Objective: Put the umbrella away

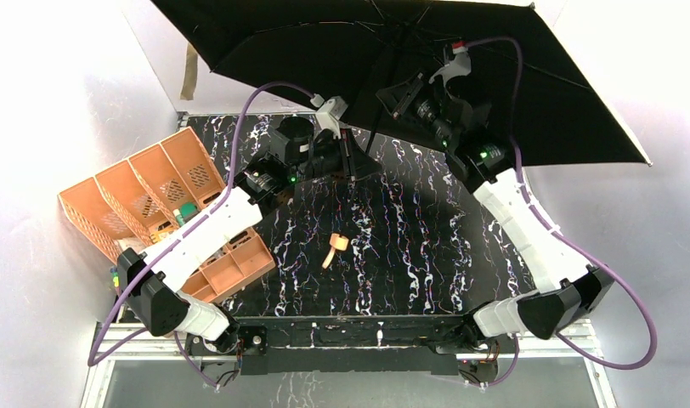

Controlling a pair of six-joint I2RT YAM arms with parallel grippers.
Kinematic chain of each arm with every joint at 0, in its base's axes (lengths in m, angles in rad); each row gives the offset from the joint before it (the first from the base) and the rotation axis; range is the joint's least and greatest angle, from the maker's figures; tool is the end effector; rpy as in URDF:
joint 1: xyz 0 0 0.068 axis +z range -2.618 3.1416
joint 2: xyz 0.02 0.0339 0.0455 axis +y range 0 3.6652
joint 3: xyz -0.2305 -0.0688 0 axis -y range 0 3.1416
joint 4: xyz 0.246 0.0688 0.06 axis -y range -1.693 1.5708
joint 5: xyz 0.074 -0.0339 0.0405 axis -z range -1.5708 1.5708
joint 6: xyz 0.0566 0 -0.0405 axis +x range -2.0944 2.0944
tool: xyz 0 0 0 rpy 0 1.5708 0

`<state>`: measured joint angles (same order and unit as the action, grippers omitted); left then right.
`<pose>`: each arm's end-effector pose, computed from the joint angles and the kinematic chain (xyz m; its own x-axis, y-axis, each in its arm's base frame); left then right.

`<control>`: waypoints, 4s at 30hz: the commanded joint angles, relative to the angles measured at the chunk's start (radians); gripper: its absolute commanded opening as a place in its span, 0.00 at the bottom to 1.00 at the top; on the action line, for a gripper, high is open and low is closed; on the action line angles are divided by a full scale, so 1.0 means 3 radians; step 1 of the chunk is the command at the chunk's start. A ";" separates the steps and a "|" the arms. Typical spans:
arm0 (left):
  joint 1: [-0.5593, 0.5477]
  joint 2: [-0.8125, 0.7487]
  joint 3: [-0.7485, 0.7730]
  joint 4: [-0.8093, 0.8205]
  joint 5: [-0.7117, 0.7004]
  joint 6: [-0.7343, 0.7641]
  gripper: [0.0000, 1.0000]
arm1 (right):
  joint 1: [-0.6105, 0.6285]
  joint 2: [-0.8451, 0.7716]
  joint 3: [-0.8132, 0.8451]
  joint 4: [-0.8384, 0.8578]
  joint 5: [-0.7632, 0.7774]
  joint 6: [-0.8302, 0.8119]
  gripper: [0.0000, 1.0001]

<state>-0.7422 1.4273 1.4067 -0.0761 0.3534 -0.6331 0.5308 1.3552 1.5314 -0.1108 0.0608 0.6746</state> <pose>0.2526 -0.2583 0.3843 -0.5828 -0.2187 -0.7827 0.6738 0.4083 -0.6158 0.2886 0.1654 0.4494 -0.2389 0.5827 -0.7768 -0.3890 0.6756 0.6264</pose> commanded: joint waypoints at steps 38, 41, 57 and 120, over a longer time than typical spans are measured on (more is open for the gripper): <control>-0.0013 -0.0268 -0.0524 -0.0117 -0.0499 -0.0046 0.00 | 0.0810 0.0833 0.1174 -0.1026 0.1265 -0.0191 0.00; -0.0015 -0.0258 -0.0476 -0.0075 -0.0415 -0.0080 0.00 | 0.0828 0.0817 0.1360 -0.1245 0.1490 -0.0292 0.00; -0.0021 0.0366 0.0019 0.0314 0.0341 -0.0234 0.00 | 0.0869 0.0722 0.2029 -0.2088 0.2362 -0.0840 0.00; -0.0001 -0.0176 -0.0848 -0.0408 -0.0115 -0.0040 0.00 | -0.0170 0.0863 -0.0805 0.3047 -0.1222 0.0763 0.73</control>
<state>-0.7399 1.4063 1.1656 -0.1574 0.2852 -0.6285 0.4839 1.5845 1.2232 0.6701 -0.3038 0.8654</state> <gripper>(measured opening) 0.079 0.744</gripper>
